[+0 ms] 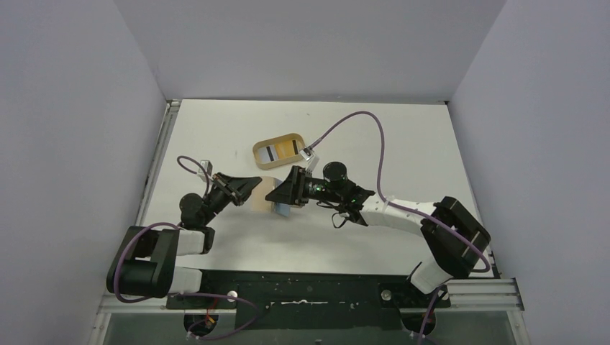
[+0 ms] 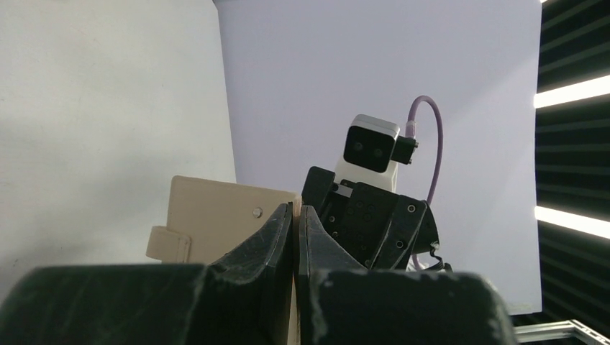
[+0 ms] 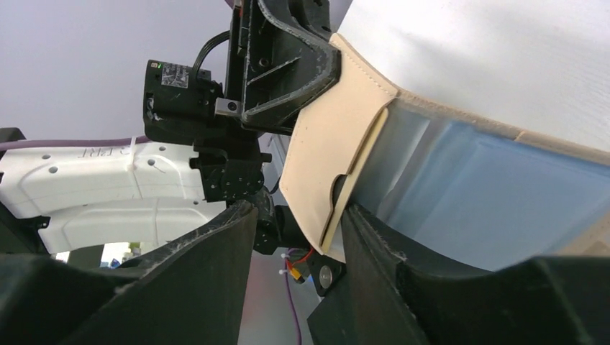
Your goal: Take the credit cards out of the card holder
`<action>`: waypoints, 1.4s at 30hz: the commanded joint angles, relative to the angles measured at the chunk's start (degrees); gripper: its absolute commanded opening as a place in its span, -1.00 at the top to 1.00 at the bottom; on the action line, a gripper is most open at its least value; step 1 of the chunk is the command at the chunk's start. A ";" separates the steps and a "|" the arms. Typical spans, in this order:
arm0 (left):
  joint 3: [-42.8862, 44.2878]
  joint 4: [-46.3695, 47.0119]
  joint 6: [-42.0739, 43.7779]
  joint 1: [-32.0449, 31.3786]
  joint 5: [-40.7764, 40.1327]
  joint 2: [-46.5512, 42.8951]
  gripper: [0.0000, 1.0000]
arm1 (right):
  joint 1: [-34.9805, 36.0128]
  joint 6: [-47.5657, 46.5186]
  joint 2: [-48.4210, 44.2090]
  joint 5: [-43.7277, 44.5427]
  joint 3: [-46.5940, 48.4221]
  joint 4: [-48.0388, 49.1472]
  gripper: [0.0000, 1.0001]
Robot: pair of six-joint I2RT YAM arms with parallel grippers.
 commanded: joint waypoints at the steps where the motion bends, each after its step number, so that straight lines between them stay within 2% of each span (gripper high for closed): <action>1: 2.57 3.51 -0.26 -0.09 2.56 -1.40 1.00 | 0.24 0.00 -1.24 3.06 0.32 5.40 0.09; 5: 2.90 3.51 -0.48 -0.09 2.90 -1.56 1.00 | -0.40 0.20 -1.34 3.99 -0.10 6.54 0.19; 9: 2.84 3.51 -0.68 -0.09 3.26 -1.71 1.00 | -1.28 1.06 -1.37 5.32 -1.01 7.45 0.47; 15: 2.83 3.51 -0.87 -0.09 3.63 -1.70 1.00 | -2.06 1.96 -0.66 5.12 -1.53 9.38 0.62; 21: 2.61 3.51 -0.88 -0.09 3.58 -1.62 1.00 | -2.44 2.37 0.13 4.44 -1.04 10.29 0.65; 31: 1.98 3.52 -0.61 0.09 2.69 -0.99 1.00 | -2.07 2.28 0.30 3.31 -1.09 10.15 0.57; 42: 1.45 3.53 -0.64 0.66 2.63 -1.22 1.00 | -1.00 1.26 1.14 3.27 0.16 8.28 0.70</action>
